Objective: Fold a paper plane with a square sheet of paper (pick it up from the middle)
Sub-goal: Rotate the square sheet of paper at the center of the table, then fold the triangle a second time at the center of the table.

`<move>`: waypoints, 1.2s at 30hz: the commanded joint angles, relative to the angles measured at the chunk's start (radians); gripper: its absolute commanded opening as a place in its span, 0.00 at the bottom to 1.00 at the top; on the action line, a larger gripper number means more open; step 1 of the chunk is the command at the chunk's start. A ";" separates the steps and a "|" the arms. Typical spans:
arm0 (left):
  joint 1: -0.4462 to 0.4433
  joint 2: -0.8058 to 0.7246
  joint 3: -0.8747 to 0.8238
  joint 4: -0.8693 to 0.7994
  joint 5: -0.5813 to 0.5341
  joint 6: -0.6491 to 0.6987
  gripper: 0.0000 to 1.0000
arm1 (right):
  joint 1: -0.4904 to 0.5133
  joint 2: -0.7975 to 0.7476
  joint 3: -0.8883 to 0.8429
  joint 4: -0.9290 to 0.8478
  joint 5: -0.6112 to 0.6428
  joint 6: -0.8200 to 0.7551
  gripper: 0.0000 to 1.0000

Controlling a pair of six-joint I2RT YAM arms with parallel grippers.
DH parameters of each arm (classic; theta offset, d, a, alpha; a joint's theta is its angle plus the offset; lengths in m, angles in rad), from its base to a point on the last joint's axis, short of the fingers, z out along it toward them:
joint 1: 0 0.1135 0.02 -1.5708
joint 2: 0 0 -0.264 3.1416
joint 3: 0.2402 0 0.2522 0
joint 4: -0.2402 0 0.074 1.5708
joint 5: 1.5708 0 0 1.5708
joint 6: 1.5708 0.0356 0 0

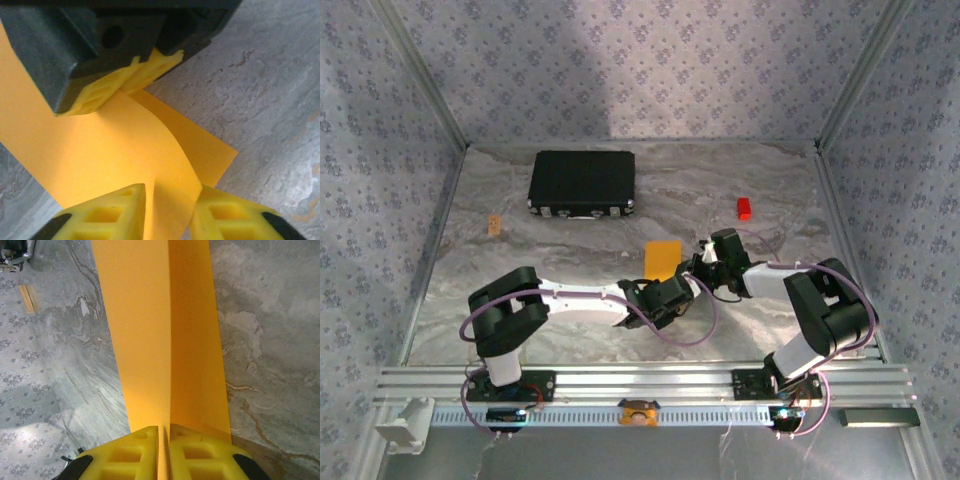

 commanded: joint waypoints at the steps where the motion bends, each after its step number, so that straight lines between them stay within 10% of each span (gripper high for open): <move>1: -0.009 -0.027 0.005 0.008 -0.014 0.000 0.20 | -0.007 -0.022 -0.013 0.003 -0.002 0.011 0.15; 9: 0.022 -0.055 -0.002 0.014 0.046 -0.028 0.00 | -0.027 -0.072 -0.039 -0.012 0.027 0.010 0.19; 21: 0.274 -0.127 -0.085 0.172 0.660 -0.262 0.00 | -0.122 -0.387 -0.088 -0.322 0.215 -0.082 0.30; 36: 0.327 -0.085 -0.083 0.260 0.809 -0.410 0.00 | -0.034 -0.356 -0.129 -0.216 0.150 -0.067 0.07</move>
